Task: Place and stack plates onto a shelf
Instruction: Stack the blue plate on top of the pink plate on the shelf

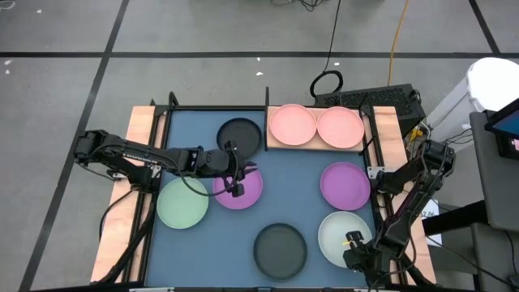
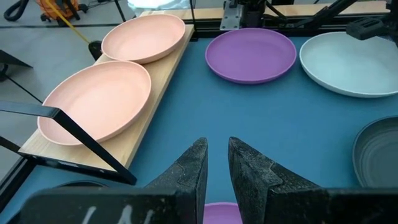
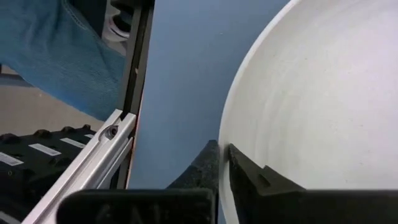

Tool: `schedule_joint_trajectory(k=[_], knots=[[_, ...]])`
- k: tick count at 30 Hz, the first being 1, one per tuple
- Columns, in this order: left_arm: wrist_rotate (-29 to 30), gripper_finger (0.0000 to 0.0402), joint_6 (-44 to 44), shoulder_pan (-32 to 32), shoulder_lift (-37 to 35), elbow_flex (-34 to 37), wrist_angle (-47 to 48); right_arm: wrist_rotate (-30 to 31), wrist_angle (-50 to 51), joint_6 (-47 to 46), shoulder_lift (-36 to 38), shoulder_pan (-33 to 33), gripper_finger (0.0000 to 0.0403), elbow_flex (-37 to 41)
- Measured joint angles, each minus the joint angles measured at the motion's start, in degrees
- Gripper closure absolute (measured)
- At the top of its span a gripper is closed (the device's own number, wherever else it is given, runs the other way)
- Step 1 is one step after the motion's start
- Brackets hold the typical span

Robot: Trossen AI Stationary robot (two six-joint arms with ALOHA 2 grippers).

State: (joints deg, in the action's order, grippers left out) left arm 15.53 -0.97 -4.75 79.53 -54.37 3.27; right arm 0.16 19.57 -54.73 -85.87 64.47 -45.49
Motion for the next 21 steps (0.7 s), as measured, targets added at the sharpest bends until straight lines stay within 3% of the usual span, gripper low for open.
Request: schedule_joint_trajectory(k=[7, 21], knots=[[0.00, 0.0330, 0.02, 0.00, 0.01, 0.00, 0.01, -0.46, 2.13, -1.58, 2.14, -0.12, 0.0403, -1.61], [0.00, 0.0330, 0.22, -0.02, 0.01, 0.00, 1.68, -0.44, 30.23, -0.29, 2.28, -0.98, 0.0401, -19.92]])
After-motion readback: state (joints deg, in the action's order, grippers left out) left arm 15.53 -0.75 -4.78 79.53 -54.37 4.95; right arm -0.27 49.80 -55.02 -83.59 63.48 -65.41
